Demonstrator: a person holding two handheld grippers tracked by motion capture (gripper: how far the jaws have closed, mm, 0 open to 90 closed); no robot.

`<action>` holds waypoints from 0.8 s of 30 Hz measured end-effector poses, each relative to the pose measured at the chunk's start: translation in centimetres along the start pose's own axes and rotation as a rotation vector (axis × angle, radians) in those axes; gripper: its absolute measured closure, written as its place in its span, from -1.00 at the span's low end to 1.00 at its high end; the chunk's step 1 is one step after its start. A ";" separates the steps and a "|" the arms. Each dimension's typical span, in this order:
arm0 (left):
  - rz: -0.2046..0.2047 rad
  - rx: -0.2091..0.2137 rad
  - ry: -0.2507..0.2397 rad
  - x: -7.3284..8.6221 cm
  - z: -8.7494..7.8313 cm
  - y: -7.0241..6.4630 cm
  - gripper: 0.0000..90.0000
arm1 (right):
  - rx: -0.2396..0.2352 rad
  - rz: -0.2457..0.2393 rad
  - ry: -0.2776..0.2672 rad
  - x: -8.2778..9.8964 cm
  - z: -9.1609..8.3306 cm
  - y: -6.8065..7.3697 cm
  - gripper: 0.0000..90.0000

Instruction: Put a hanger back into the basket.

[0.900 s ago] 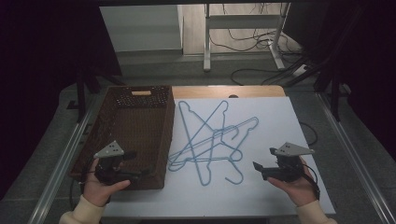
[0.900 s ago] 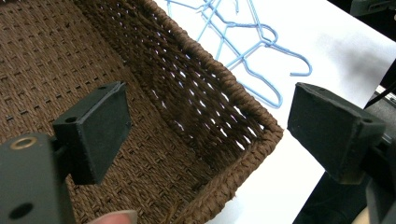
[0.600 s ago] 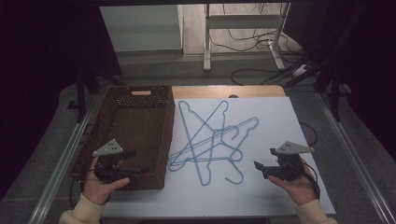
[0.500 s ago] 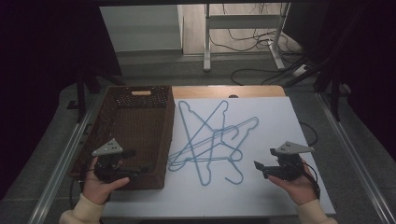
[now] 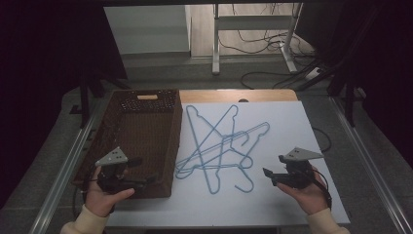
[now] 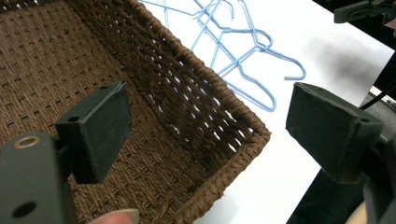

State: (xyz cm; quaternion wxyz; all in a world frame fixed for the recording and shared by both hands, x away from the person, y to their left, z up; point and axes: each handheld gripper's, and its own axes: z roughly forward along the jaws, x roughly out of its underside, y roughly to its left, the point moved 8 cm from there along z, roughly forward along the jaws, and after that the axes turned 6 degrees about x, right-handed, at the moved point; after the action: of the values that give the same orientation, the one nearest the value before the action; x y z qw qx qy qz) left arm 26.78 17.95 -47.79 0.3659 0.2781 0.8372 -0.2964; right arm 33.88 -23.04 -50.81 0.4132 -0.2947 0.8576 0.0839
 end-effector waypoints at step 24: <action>0.001 0.002 0.006 -0.2 0.1 0.0 -0.66 | -0.015 -0.041 0.158 -0.1 3.0 2.6 -0.18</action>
State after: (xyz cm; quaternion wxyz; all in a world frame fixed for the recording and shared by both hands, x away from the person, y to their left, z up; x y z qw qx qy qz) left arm 26.96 17.86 -47.65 0.3633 0.2800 0.8378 -0.2963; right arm 34.47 -19.74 -52.92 0.3434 -0.3212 0.8806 0.0583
